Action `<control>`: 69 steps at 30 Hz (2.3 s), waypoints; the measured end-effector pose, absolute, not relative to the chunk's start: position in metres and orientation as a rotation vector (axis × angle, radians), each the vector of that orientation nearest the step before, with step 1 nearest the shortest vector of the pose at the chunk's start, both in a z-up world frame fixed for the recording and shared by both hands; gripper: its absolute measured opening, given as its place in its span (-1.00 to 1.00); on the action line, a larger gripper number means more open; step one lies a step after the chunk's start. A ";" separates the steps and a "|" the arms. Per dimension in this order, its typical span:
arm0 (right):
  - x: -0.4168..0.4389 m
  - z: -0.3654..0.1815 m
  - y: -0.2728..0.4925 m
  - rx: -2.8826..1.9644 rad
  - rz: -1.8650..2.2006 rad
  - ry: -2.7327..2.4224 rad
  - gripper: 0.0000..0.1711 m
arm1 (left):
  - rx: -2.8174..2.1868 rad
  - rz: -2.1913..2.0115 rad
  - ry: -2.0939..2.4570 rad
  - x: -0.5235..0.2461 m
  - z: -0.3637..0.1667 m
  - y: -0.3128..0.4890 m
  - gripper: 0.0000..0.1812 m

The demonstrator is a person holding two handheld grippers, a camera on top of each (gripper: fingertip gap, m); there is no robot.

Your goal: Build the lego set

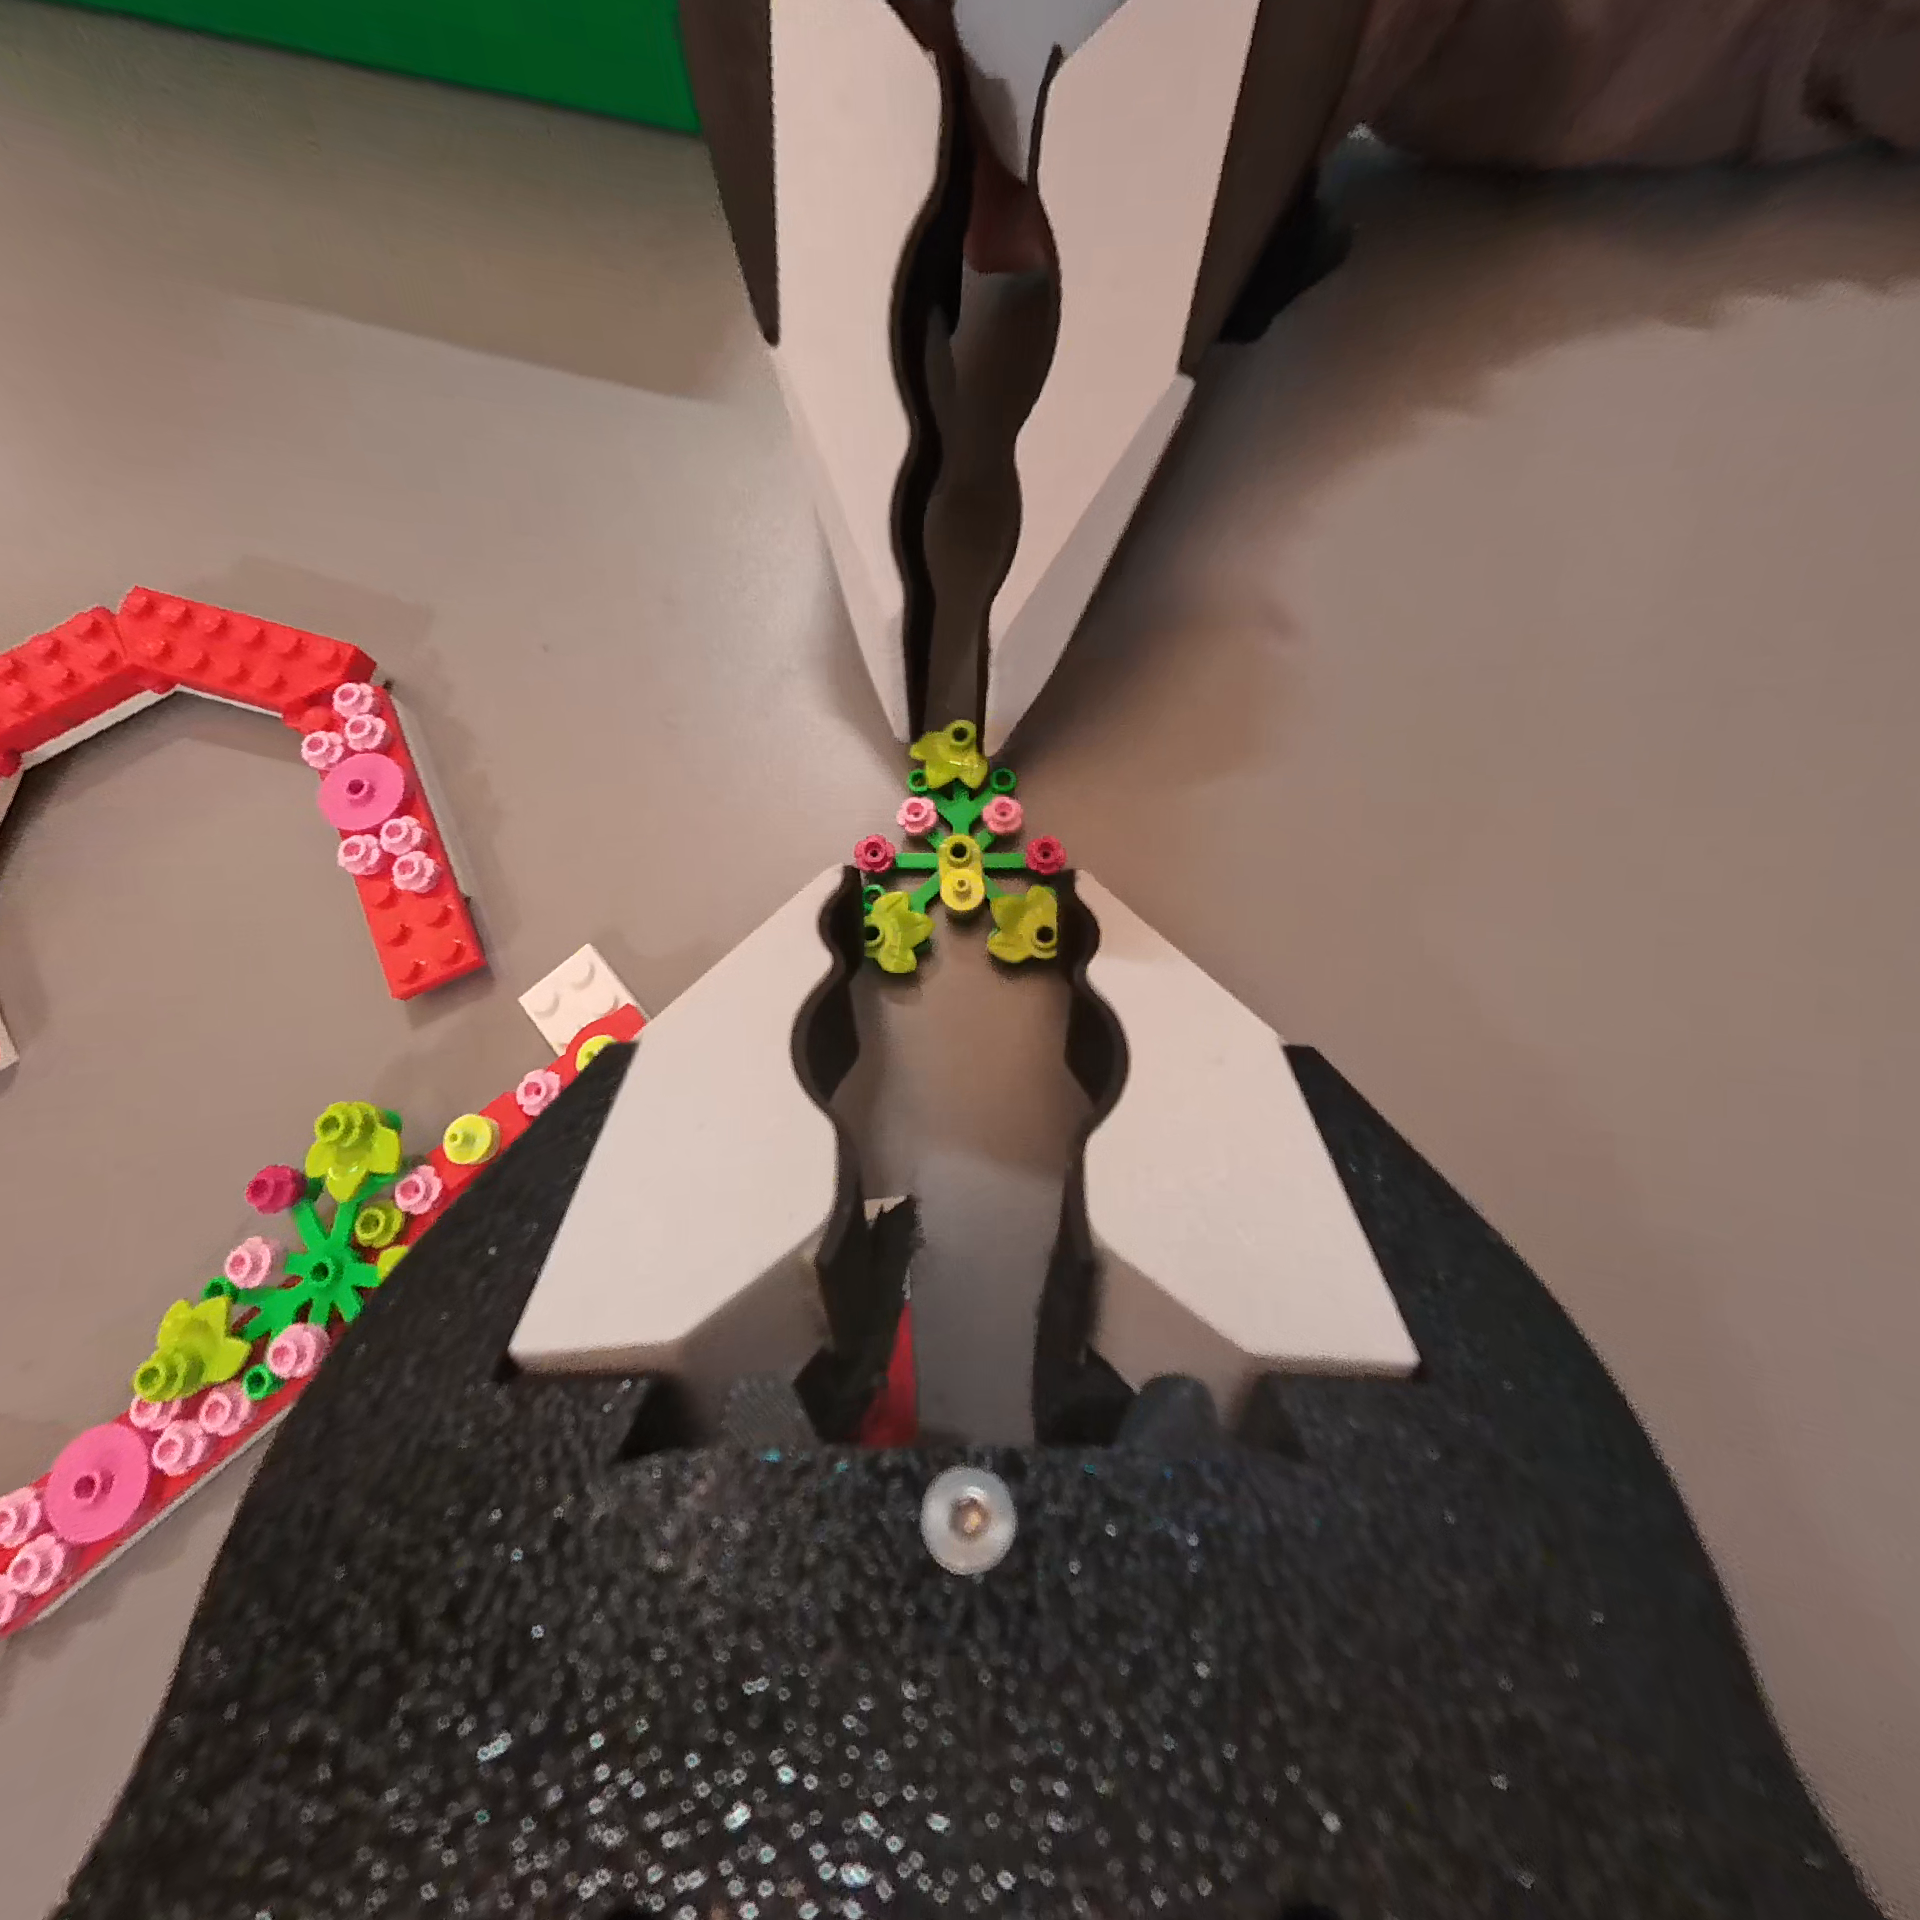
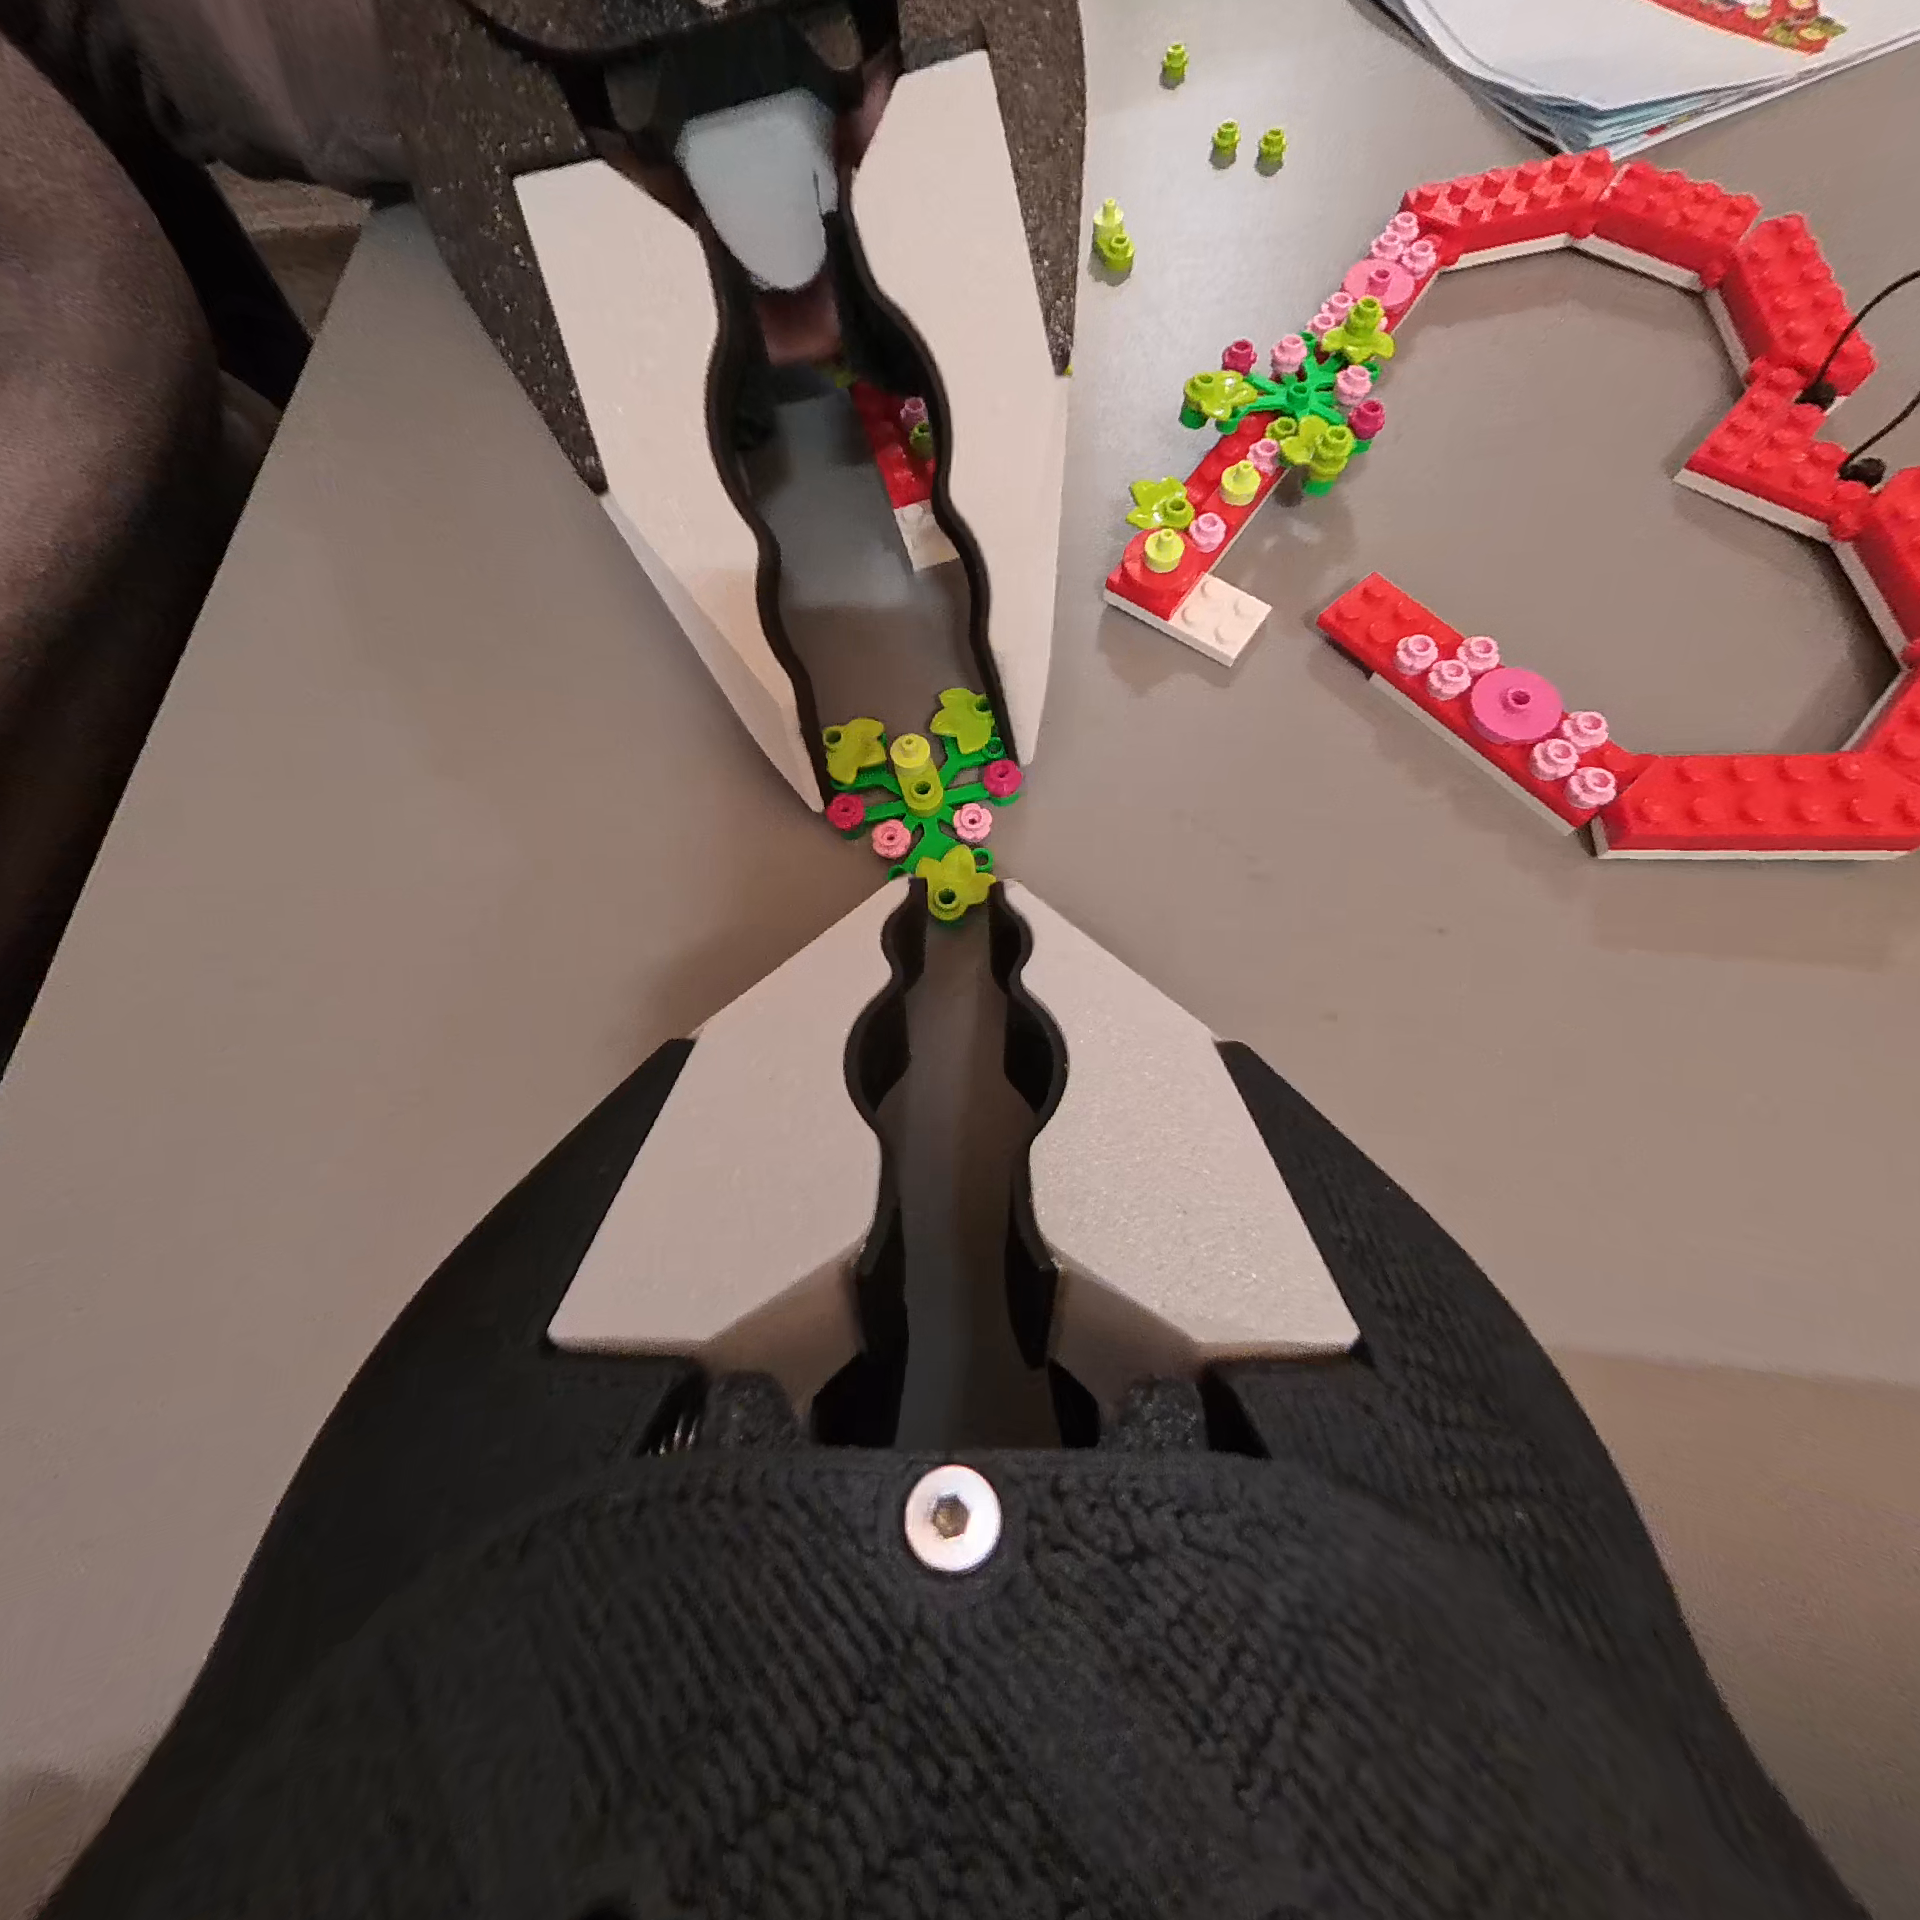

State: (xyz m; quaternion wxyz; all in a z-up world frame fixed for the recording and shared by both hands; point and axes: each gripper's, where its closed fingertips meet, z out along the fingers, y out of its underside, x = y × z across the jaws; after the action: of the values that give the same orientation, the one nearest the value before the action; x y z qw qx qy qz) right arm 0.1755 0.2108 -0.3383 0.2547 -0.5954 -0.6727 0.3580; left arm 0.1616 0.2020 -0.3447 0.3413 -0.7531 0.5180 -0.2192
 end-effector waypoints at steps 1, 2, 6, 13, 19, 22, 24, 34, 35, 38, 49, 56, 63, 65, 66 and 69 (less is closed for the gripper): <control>0.176 -0.338 0.210 -1.611 0.981 -1.839 -0.87 | -1.955 -0.580 1.358 0.162 -0.345 0.201 -0.60; 0.176 -0.338 0.210 -1.602 0.986 -1.850 -0.88 | -1.954 -0.588 1.362 0.162 -0.345 0.201 -0.61; 0.177 -0.338 0.208 -1.540 0.999 -1.915 -0.88 | -1.943 -0.600 1.387 0.162 -0.345 0.201 -0.61; 0.177 -0.339 0.207 -1.438 0.994 -2.024 -0.87 | -1.942 -0.625 1.395 0.163 -0.345 0.201 -0.60; 0.182 -0.339 0.204 -1.444 0.992 -1.999 -0.67 | -1.917 -0.634 1.399 0.165 -0.345 0.198 -0.61; 0.183 -0.339 0.204 -1.451 0.988 -1.985 -0.58 | -1.896 -0.631 1.398 0.166 -0.344 0.197 -0.61; 0.181 -0.334 0.208 -1.416 0.971 -1.947 -0.50 | -1.885 -0.627 1.376 0.164 -0.341 0.199 -0.61; 0.156 -0.308 0.220 -0.713 0.134 -1.837 -0.62 | -1.902 -0.811 1.125 0.148 -0.313 0.214 -0.61; 0.155 -0.310 0.222 -0.683 0.070 -1.835 -0.65 | -1.904 -0.831 1.111 0.147 -0.312 0.214 -0.61; 0.152 -0.310 0.231 -0.626 -0.068 -1.804 -0.92 | -1.905 -0.852 1.093 0.144 -0.311 0.215 -0.61; 0.131 -0.299 0.255 -0.766 0.124 -1.667 -0.92 | -1.374 -0.102 1.364 0.105 -0.291 0.235 -0.33; 0.113 -0.296 0.247 -0.699 0.249 -1.669 -0.92 | -1.155 0.171 1.501 0.111 -0.296 0.232 -0.49; 0.114 -0.297 0.244 -0.710 0.300 -1.675 -0.92 | -1.052 0.283 1.505 0.117 -0.291 0.234 -0.93; 0.114 -0.297 0.245 -0.724 0.318 -1.672 -0.92 | -1.041 0.295 1.511 0.117 -0.291 0.234 -0.94; 0.114 -0.296 0.244 -0.730 0.327 -1.671 -0.91 | -1.031 0.298 1.513 0.117 -0.291 0.233 -0.94; 0.115 -0.296 0.243 -0.739 0.351 -1.664 -0.92 | -0.976 0.327 1.527 0.119 -0.292 0.231 -0.82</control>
State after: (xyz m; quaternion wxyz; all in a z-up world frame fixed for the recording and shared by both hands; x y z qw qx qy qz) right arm 0.1151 0.2430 -0.2955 0.6001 -0.3189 -0.7178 0.1515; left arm 0.1194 0.2307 -0.2918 0.6054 -0.4218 0.6600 0.1414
